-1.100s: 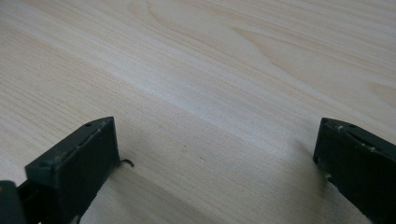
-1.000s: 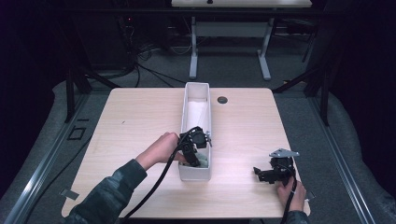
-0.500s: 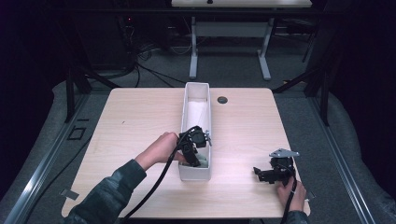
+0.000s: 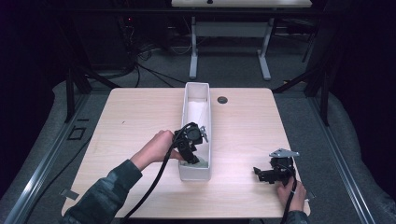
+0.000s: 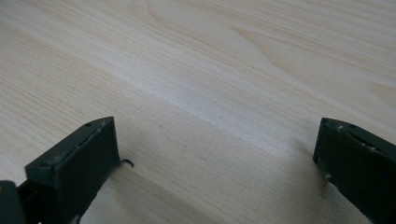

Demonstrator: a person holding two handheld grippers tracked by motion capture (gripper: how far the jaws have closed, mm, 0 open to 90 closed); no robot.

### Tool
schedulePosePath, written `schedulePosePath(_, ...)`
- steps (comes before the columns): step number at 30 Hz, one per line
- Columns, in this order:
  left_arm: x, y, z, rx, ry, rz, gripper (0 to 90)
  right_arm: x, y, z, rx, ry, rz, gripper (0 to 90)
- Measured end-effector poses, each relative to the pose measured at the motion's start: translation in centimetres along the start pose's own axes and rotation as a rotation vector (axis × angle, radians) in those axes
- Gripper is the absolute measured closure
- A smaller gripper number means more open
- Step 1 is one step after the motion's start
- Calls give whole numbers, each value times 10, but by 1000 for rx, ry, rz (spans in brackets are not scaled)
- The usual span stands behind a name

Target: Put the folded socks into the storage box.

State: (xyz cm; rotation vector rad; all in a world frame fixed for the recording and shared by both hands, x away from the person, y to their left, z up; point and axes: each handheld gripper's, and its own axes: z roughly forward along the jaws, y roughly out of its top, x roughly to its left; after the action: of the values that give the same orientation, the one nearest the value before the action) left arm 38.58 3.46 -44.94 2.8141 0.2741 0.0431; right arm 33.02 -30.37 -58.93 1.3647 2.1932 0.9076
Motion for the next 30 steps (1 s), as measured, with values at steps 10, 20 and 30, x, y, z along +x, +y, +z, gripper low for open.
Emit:
schedulePosePath(10,-1,-15,-21,-96,54,-46,268,0,0,0,0,-2,-2,0)
schedulePosePath(20,-2,-34,-41,-177,98,-84,99,0,0,0,0,-2,-2,0)
schedulePosePath(30,-3,-55,-59,-230,141,-131,6,0,0,0,2,-3,-1,0)
